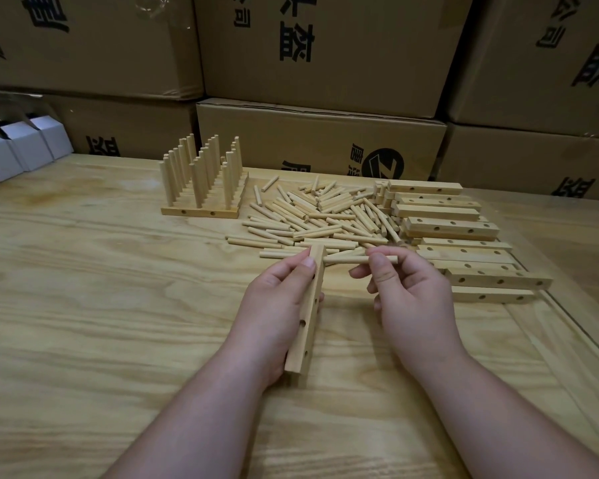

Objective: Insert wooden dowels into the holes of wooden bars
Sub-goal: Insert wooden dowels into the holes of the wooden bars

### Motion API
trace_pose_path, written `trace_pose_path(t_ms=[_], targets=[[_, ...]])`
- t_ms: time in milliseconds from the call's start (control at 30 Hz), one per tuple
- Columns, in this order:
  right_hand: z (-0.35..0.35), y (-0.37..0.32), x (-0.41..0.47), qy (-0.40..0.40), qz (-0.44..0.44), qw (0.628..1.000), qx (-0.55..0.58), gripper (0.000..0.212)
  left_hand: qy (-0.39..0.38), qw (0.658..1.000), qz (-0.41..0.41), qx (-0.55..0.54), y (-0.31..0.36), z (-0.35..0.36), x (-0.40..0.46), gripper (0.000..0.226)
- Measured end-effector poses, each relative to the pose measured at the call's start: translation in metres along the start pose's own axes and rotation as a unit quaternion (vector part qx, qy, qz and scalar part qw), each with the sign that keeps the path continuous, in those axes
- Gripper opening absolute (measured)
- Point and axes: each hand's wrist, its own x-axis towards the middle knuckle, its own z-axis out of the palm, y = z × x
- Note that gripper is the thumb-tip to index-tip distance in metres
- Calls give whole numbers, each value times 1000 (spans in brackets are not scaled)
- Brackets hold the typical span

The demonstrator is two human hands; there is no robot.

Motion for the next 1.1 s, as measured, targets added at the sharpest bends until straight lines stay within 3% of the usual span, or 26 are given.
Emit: trace_pose_path(t_ms=[100, 233, 367, 433, 767, 900, 1100], targets=[[-1, 2, -1, -17, 7, 999, -35, 24, 6, 1000, -6, -3, 2, -1, 0, 17], [-2, 3, -6, -110, -43, 986, -114, 54, 47, 998, -8, -41, 3, 1, 3, 20], [-3, 11, 2, -205, -49, 889, -406, 57, 62, 993, -28, -95, 4, -1, 7, 26], [-1, 18, 4, -247, -14, 854, -459, 64, 65, 992, -34, -102, 5, 0, 7, 29], [19, 32, 32, -221, -10, 839, -497, 59, 83, 981, -88, -153, 13, 0, 6, 45], [16, 33, 31, -176, -44, 852, -490, 52, 88, 978, -87, -165, 11, -1, 8, 43], [17, 35, 31, -177, -21, 842, -510, 33, 91, 975, -98, -176, 10, -3, 10, 44]])
